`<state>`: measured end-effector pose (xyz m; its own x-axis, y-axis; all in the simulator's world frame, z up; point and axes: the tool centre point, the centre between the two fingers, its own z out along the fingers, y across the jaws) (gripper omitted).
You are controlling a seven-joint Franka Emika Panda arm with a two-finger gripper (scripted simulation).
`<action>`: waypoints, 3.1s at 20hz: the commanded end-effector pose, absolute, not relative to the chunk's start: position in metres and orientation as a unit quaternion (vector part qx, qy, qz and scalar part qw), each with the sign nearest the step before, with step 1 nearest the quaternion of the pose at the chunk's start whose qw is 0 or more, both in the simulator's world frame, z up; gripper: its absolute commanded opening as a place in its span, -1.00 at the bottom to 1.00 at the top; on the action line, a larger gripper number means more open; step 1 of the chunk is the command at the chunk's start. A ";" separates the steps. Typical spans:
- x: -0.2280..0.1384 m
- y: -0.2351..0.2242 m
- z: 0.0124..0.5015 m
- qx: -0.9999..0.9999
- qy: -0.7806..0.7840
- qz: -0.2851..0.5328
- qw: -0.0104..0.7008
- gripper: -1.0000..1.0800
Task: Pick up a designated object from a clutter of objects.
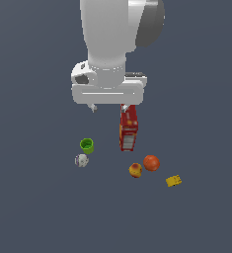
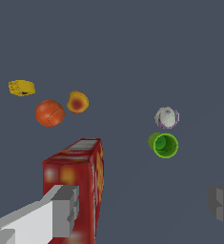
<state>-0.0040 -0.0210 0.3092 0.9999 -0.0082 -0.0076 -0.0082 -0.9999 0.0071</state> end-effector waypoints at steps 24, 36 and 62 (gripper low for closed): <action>0.066 0.130 0.136 0.984 0.177 -0.001 0.007 0.92; 0.067 0.165 0.097 0.977 0.213 0.000 0.000 0.92; 0.067 0.164 0.046 0.977 0.213 0.000 0.000 -1.00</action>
<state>0.0729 0.1673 0.0566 0.9086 0.4172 0.0186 0.4172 -0.9088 0.0034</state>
